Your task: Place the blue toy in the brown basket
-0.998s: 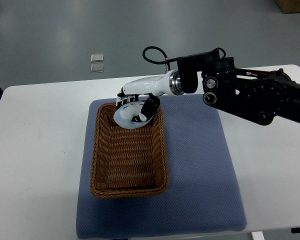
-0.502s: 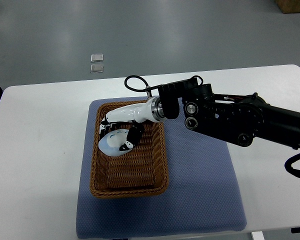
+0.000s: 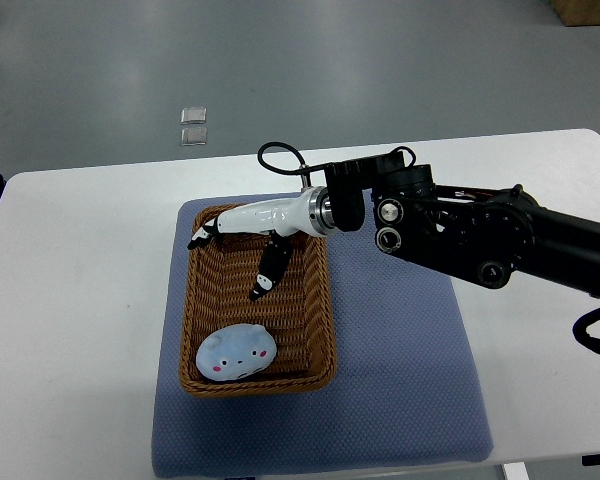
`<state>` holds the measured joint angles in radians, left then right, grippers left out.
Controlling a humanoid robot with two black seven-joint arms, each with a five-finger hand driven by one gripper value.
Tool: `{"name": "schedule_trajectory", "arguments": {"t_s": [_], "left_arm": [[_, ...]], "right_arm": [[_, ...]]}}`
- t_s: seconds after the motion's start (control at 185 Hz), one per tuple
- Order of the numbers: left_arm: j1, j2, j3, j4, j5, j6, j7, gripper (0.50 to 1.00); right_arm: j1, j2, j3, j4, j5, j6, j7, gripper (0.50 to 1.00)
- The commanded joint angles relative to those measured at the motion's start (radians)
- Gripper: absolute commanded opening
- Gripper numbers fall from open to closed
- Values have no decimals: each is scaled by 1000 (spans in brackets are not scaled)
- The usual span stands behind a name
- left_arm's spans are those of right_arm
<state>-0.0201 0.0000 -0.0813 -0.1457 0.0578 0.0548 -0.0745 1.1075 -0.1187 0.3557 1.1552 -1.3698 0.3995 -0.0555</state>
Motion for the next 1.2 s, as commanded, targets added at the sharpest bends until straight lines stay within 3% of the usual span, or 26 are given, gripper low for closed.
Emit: {"name": "schedule_trajectory", "arguments": {"t_s": [0.0,0.388,0.847,1.052,1.192], "left_arm": [[0,0,0,0,0,0,1,1000],[0,0,0,-2,0,0,-1,1000],[-1,0,0,0,0,0,-1,1000],[-1,0,0,0,-1,0,1,1000],[-1,0,0,0,0,0,1,1000]], "right_arm": [[-3,-3,75,-22,5,-4,0,901],[-120,8,394,-129,186,-85,0,901],[-153,59,697,-359,738,-355,5,901],[-215,62,812,-384,882,-367,3,901],[-238,63,825,-466,899,-358,2,901]]}}
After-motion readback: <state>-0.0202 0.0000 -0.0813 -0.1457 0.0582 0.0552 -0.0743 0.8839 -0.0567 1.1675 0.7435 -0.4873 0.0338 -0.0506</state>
